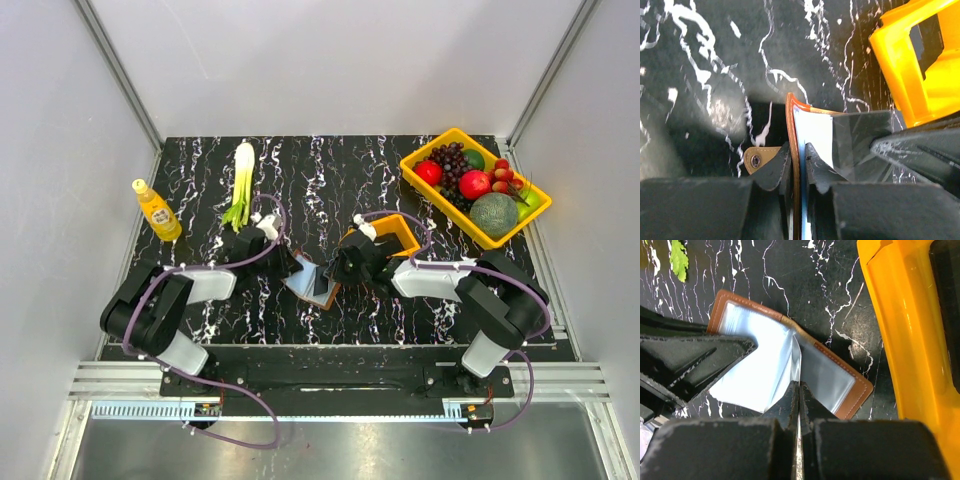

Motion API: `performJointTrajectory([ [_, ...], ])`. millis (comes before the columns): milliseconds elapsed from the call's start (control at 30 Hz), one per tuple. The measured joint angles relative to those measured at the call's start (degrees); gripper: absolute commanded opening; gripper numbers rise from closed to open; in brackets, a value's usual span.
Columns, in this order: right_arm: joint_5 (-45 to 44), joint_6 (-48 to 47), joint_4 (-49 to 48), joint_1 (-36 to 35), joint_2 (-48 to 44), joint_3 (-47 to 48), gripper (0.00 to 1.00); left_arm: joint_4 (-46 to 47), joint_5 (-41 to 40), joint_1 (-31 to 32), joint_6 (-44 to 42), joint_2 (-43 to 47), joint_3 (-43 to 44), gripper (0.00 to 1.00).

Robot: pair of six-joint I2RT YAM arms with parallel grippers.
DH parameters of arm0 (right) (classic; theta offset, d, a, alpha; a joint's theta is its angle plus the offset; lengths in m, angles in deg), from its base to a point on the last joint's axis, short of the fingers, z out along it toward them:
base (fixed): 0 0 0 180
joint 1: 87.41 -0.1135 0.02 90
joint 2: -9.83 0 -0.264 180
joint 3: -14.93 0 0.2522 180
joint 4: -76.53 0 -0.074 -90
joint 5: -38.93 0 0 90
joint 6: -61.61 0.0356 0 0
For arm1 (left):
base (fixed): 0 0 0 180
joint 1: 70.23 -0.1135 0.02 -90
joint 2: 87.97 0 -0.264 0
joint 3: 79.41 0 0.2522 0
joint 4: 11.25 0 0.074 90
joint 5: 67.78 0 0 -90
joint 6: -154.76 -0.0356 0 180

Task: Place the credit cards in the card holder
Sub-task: Insert the credit card into the card holder.

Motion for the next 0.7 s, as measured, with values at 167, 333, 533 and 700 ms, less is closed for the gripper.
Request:
performJointTrajectory([
  [167, 1.2, -0.7, -0.1, 0.2, -0.4, 0.0, 0.0, 3.1, -2.3, 0.0, 6.1, 5.6, -7.9, 0.25],
  [333, 4.1, -1.1, -1.9, 0.6, -1.3, -0.1, 0.0, 9.2, -5.3, 0.5, 13.9, 10.9, -16.2, 0.45],
  [533, 9.1, 0.7, -6.3, 0.7, -1.3, -2.0, 0.0, 11.2, -11.5, 3.6, 20.6, 15.4, -20.1, 0.43],
  [700, 10.4, 2.5, -7.5, 0.7, -1.3, -3.5, 0.0, 7.4, -15.5, 5.4, 22.2, 17.7, -20.2, 0.17],
])
